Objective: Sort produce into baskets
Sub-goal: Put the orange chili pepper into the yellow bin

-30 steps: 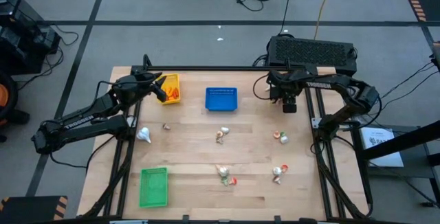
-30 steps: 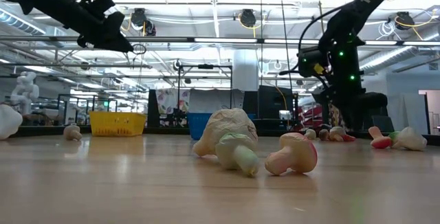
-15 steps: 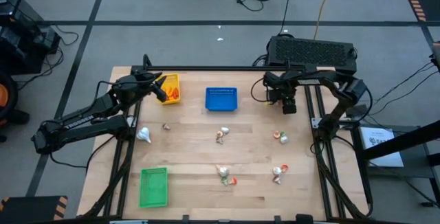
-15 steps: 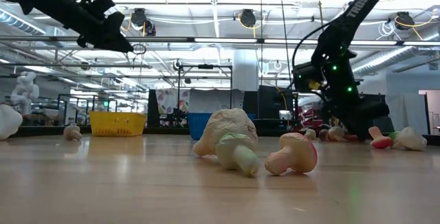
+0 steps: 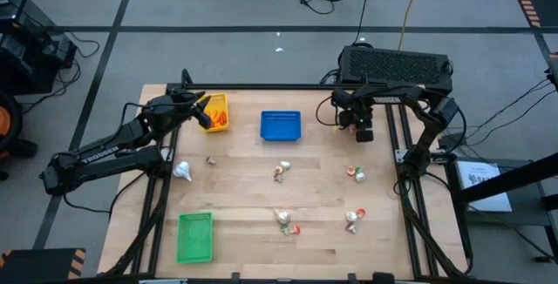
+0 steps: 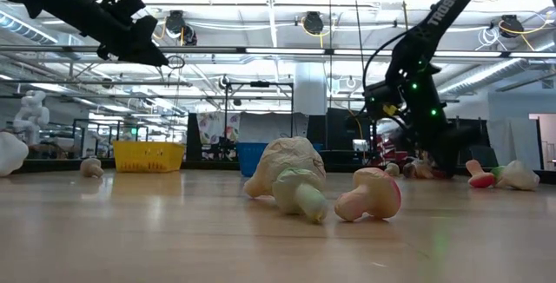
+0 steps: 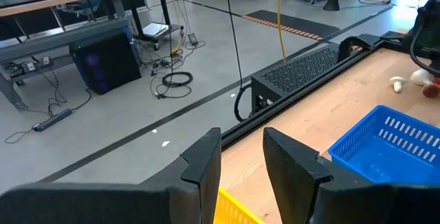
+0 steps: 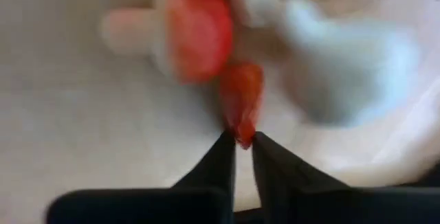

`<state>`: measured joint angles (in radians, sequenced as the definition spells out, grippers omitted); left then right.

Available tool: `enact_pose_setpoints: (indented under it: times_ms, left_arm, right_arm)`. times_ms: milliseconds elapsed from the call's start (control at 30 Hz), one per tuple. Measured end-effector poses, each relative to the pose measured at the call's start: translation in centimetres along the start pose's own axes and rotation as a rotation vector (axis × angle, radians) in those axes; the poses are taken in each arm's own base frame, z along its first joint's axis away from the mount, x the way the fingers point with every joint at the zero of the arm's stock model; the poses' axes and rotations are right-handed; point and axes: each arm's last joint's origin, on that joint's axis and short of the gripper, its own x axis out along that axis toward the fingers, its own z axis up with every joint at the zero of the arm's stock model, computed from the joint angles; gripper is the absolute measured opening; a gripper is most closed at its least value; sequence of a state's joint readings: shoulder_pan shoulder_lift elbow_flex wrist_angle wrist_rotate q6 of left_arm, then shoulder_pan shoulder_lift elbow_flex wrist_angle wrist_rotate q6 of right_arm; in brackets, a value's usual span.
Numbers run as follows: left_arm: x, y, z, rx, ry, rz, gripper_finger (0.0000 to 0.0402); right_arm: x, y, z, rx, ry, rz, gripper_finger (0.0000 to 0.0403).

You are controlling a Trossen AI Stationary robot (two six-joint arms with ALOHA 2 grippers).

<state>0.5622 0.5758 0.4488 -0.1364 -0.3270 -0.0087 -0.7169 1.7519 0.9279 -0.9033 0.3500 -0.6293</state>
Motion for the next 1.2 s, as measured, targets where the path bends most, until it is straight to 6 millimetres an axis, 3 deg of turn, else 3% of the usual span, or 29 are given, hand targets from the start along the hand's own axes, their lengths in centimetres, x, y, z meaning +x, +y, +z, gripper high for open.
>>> enact_pose_setpoints:
  times_ms: [100, 333, 500, 667, 900, 1067, 1200]
  left_arm:
    - [0.0, 0.0, 0.0, 0.000, 0.000, 0.000, 0.0118]
    - [0.0, 0.0, 0.0, 0.000, 0.003, 0.000, 0.0118]
    - [0.0, 0.0, 0.0, 0.000, 0.003, 0.000, 0.0118]
    - [0.0, 0.0, 0.0, 0.000, 0.003, -0.001, 0.0118]
    - [0.0, 0.0, 0.0, -0.001, 0.002, 0.000, 0.0118]
    - [0.0, 0.0, 0.0, -0.005, 0.000, -0.001, 0.0118]
    - [0.0, 0.0, 0.0, -0.005, -0.001, -0.004, 0.0118]
  right_arm:
    - [-0.2, 0.2, -0.1, 0.029, -0.015, 0.066, 0.0007]
    - [-1.3, 0.8, -1.0, 0.081, 0.103, 0.164, 0.0004]
    - [-2.9, 0.8, -1.3, 0.170, 0.171, 0.184, 0.0002]
    - [-5.6, -0.1, 0.2, 0.325, 0.086, 0.122, 0.0001]
    - [-12.1, -0.9, 4.2, 0.379, -0.271, -0.018, 0.0000]
    - [-16.4, -0.6, 8.3, 0.525, -0.730, -0.091, 0.0000]
    - [-18.0, 0.7, 12.7, 0.484, -1.071, -0.037, 0.0000]
